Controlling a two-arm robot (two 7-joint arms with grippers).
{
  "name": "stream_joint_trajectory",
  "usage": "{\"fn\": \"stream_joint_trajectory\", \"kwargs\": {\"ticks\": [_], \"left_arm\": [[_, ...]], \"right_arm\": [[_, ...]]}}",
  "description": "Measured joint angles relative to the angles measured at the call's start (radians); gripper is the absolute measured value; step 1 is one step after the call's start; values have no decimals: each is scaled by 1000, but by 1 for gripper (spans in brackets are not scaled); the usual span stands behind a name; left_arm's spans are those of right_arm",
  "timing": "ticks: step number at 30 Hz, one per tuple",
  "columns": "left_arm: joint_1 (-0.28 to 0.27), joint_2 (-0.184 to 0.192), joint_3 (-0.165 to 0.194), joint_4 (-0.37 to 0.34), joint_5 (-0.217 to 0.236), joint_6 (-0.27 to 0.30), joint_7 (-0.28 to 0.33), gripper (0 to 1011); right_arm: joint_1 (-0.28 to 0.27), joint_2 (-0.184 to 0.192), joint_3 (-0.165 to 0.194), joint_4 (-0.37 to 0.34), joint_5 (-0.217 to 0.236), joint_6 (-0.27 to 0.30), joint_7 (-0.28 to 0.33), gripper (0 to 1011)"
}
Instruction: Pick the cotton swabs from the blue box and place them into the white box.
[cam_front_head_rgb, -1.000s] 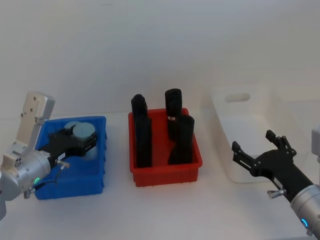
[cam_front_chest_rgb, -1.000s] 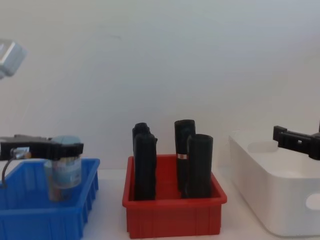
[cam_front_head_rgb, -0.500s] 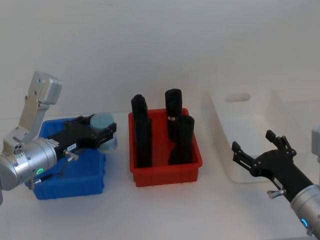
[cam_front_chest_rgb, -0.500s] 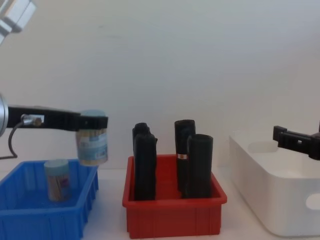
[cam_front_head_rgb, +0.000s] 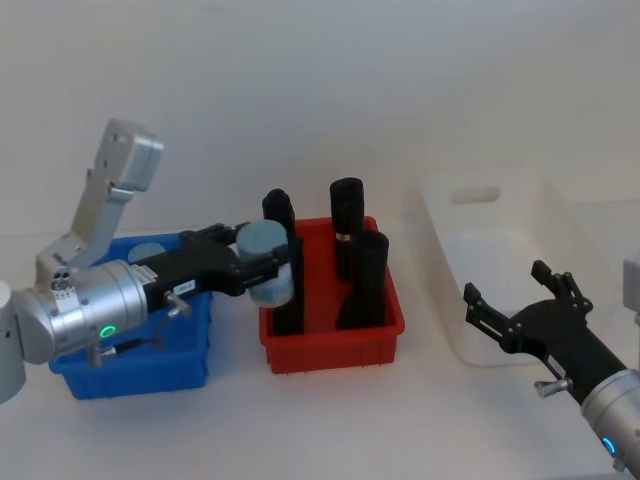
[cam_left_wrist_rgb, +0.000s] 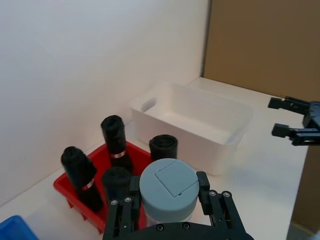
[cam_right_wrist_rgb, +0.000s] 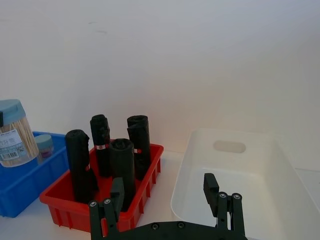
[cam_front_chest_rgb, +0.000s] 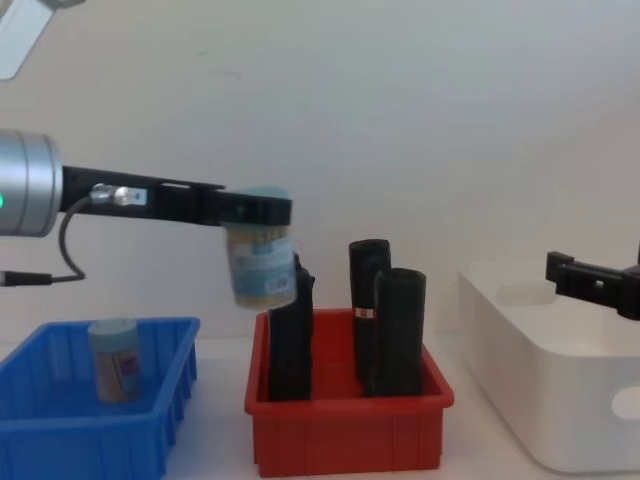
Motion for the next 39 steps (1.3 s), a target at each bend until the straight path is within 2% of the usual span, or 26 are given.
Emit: {"fn": "stream_joint_trajectory", "kwargs": {"ticks": [9,20,28,35,39], "left_arm": [[-20,-16,18,-8,2,19,-51,671],[-29,-24,28,-13,3,30,-79,670],[-33,-27,31,-14,4,33,-88,671],[-35,-29,32,-15,4,35,-93,671],[-35,-29,33,-15,4,35,-95,671]], "right_arm": [[0,0,0,0,0,0,0,1001],[0,0,0,0,-1,1,14,1001],[4,4,-5,-1,-9,16,67,1001],[22,3,-14,-1,-28,42,142,1001],[45,-5,-25,5,-46,70,206,1001]]}}
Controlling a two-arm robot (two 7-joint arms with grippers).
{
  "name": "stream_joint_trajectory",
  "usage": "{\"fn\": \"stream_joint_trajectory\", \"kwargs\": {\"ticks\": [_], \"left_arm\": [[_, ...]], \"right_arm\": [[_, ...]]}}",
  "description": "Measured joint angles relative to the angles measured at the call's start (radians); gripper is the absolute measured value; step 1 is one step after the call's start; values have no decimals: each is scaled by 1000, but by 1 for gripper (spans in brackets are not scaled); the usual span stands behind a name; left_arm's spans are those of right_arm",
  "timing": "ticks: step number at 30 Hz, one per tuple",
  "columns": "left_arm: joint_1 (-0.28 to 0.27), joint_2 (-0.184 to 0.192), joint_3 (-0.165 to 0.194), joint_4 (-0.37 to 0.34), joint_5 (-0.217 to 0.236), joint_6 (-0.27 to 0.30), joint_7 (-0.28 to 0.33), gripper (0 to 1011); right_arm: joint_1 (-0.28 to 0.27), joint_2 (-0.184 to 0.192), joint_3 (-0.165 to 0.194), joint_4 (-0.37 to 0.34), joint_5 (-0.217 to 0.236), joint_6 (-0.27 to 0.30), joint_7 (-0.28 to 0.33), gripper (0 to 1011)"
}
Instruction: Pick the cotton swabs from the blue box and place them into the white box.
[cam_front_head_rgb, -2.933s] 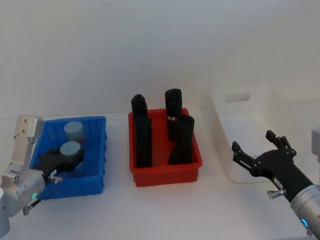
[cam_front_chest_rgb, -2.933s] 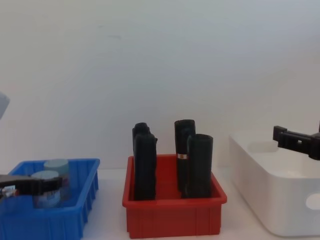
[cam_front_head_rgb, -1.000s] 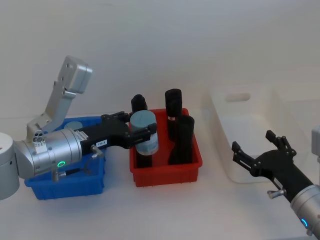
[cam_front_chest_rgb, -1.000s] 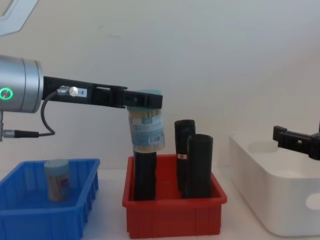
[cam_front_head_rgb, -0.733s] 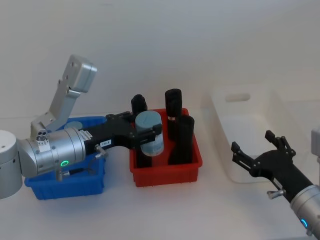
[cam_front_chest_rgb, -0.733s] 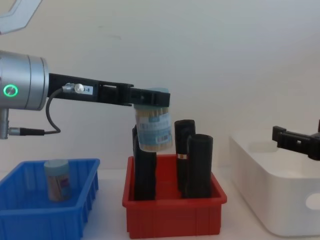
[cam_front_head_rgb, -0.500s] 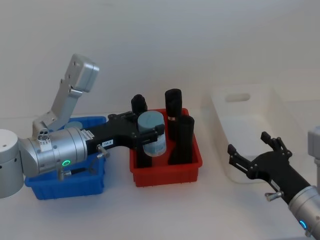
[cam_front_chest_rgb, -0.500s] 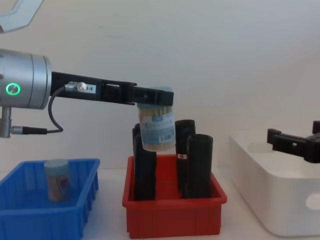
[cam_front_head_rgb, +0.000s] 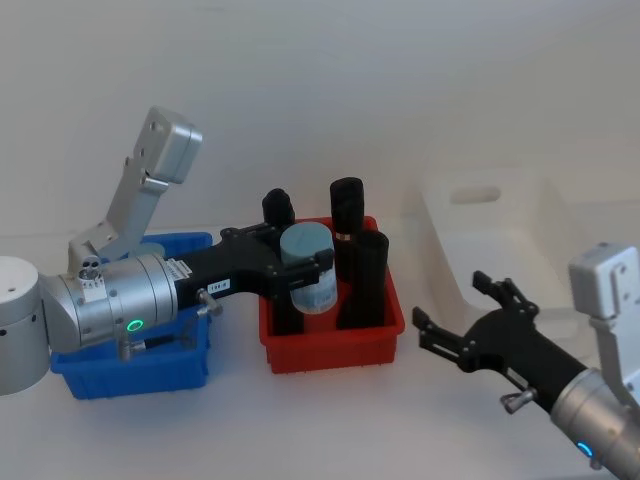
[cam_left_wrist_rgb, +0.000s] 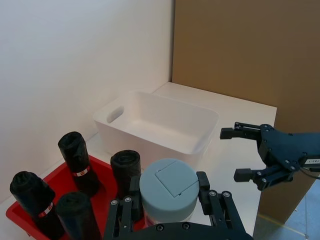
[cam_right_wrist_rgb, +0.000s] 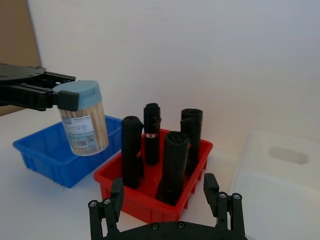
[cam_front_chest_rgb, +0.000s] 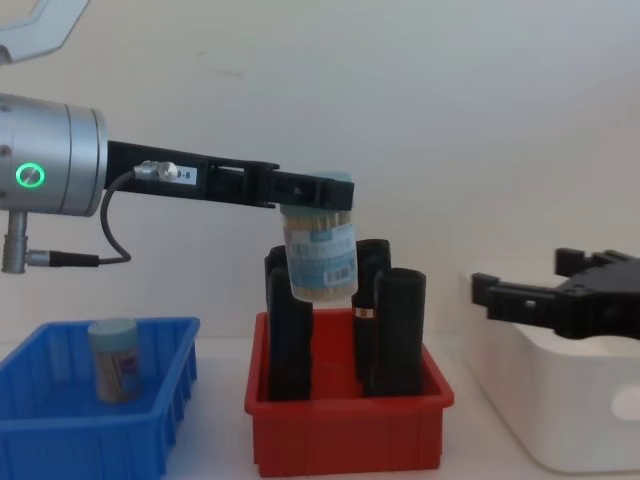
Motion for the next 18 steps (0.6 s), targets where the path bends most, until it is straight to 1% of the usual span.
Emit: {"fn": "stream_joint_trajectory", "kwargs": {"ticks": [1,4,7,8,11,18], "left_arm": [[0,0,0,0,0,0,0,670],[0,0,0,0,0,0,-1,671],[-1,-1,1,0,0,1,-2,671],[-1,-1,1,0,0,1,-2,671],[-1,-1,1,0,0,1,-2,671],[-2,-1,1,0,0,1,-3,671]], "right_arm": [[0,0,0,0,0,0,0,1001],[21,-9,-9,6,-16,23,48,1001],[38,-16,-16,11,-28,43,86,1001],[38,-16,-16,11,-28,43,86,1001],[62,-26,-25,18,-42,64,131,1001],[94,-38,-35,30,-53,95,195,1001]]}}
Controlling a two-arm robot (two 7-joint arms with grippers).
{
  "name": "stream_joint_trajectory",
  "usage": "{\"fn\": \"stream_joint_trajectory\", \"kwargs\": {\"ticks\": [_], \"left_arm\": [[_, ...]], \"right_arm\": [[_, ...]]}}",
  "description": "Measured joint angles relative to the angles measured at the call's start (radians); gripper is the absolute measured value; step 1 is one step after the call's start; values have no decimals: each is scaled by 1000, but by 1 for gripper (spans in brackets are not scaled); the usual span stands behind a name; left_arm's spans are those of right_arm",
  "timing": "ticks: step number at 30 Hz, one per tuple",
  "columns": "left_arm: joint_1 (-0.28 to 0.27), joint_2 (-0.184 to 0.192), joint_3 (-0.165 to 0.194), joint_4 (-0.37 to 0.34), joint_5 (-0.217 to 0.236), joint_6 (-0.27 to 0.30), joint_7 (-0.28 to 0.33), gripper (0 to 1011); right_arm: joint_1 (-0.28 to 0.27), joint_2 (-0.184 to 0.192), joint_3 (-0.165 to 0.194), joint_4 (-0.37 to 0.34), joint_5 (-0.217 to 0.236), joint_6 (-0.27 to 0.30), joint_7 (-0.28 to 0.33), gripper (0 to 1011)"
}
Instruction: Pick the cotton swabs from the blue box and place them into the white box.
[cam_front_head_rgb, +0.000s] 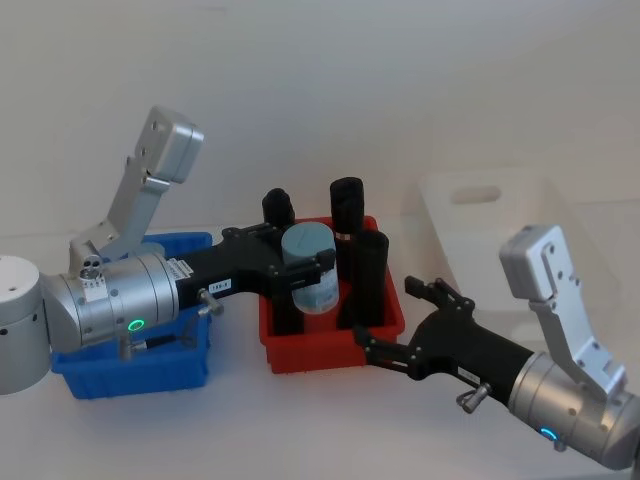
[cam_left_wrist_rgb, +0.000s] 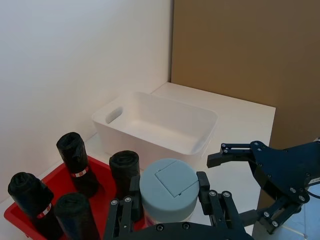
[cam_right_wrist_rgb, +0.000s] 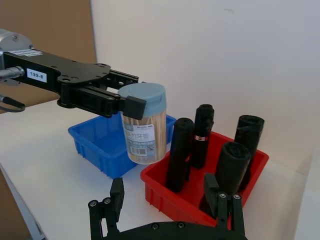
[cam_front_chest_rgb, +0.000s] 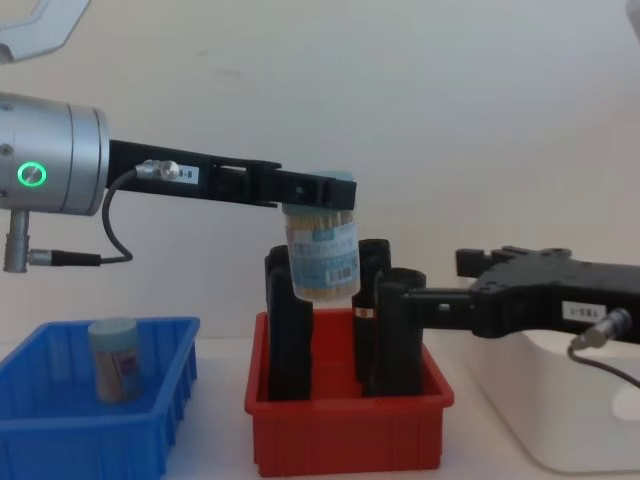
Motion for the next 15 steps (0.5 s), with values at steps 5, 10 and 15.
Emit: {"fn": "stream_joint_trajectory", "kwargs": {"ticks": [5,10,15], "left_arm": [[0,0,0,0,0,0,-1,670],[0,0,0,0,0,0,-1,671],[0,0,0,0,0,0,-1,671]], "right_arm": [[28,-11,-8,13,-6,23,45,1001],[52,-23,-14,30,-12,36,71,1001],[74,-35,-20,50,-19,40,82,1001]]}}
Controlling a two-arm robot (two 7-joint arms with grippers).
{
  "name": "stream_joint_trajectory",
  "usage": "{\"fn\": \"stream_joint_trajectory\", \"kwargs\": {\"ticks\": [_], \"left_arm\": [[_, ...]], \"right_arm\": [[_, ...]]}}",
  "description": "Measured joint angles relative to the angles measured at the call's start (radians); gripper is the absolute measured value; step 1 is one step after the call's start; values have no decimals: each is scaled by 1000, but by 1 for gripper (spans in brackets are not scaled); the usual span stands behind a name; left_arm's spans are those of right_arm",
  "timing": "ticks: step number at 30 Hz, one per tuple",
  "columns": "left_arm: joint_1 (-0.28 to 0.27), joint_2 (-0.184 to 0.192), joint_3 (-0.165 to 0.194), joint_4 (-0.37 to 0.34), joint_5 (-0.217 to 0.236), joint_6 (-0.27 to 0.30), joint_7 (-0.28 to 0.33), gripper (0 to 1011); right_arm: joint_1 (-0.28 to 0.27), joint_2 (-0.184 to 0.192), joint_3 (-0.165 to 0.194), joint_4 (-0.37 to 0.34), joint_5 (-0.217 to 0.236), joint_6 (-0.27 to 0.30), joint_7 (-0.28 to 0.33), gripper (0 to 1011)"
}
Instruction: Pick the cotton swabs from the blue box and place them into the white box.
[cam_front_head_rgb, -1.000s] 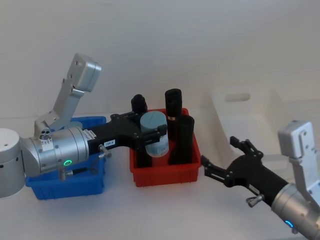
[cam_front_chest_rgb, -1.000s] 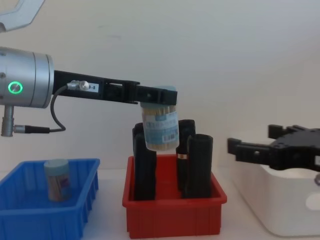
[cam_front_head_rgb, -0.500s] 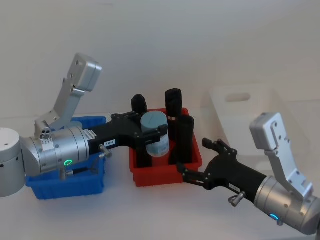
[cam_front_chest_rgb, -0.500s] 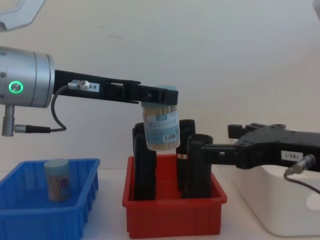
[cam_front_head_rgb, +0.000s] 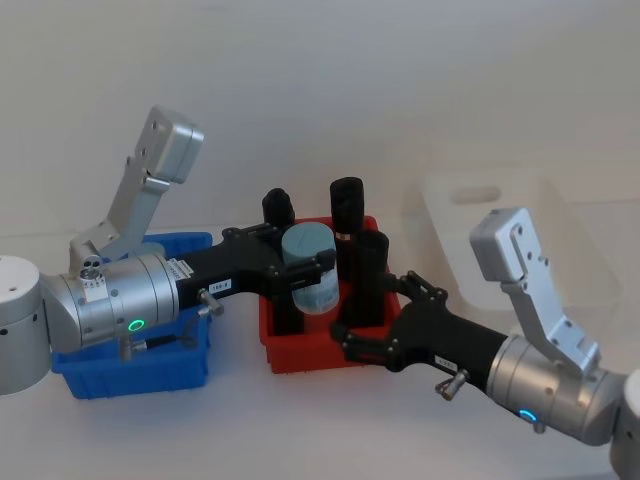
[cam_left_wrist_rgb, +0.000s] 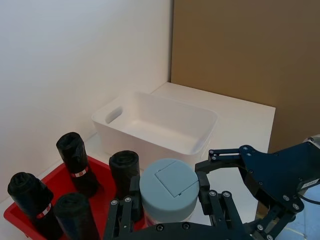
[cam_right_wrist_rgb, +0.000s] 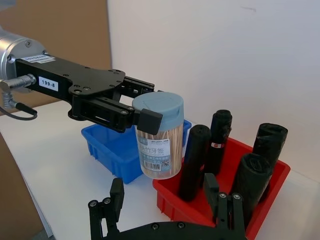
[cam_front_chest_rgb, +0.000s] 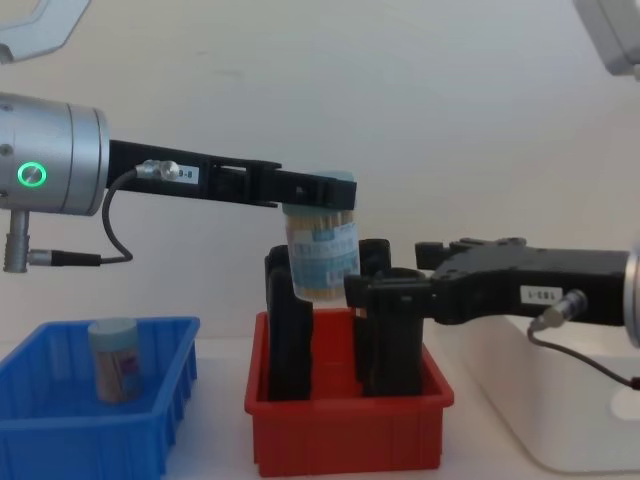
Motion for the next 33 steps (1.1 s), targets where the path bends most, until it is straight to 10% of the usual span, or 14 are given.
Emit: {"fn": "stream_joint_trajectory", "kwargs": {"ticks": [33], "left_arm": [[0,0,0,0,0,0,0,670]], "right_arm": [[151,-90,-39,187,-31,-42,62,926]]}}
